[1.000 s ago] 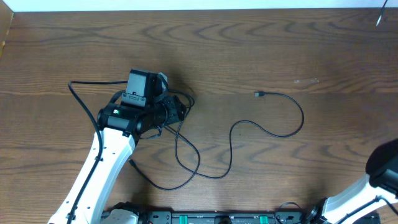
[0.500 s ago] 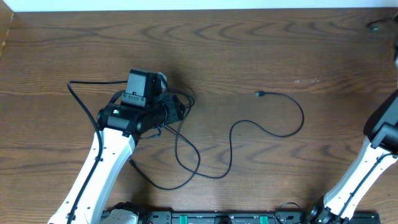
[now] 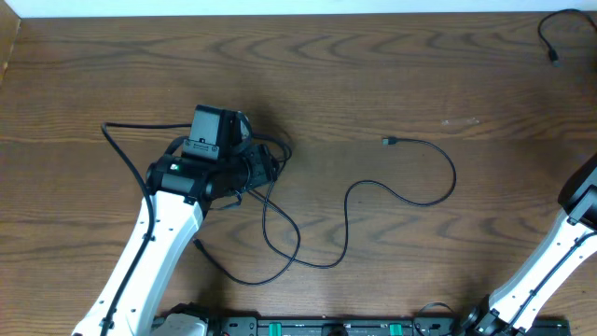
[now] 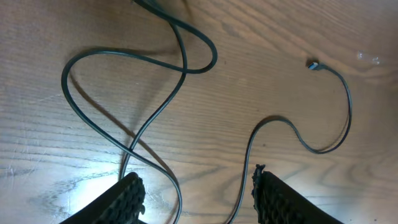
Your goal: Untangle cables
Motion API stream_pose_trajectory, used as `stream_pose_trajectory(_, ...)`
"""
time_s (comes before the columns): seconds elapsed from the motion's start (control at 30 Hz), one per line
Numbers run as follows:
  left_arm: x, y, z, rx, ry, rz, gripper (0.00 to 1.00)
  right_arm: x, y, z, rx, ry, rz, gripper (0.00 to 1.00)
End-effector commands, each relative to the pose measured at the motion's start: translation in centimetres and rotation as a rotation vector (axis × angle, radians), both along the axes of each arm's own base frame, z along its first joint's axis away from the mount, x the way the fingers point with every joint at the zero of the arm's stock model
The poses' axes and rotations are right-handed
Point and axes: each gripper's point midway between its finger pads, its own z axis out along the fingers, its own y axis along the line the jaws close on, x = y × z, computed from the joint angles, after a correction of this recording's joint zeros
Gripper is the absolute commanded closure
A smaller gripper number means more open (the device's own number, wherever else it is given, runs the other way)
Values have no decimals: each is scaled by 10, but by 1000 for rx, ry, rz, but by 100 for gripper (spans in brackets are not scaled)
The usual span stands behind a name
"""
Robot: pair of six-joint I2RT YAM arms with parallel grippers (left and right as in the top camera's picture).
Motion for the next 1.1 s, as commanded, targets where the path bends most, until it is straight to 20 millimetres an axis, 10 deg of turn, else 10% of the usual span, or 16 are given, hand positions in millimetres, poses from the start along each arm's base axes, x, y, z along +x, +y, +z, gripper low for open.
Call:
stream_pose_trajectory(0.0,2,3,-5,16,17,9,36,7,14,54,-123,41,99,1)
stream_pose_trajectory(0.2,-4,4,-9,24,48,9,30,10,73,92,68,-45,304,1)
stream_pose_trajectory(0.43,-15,6,-15,34,104,19,6,1,158,203,305,-314,520,1)
stream_pose_trajectory(0.8,-24,23,-42,301,93,147,4,-79,250,357,201,-473,642,1)
stream_pose_trajectory(1.07,-27,30,-86,476,125,98,3,-133,302,419,132,-558,722,1)
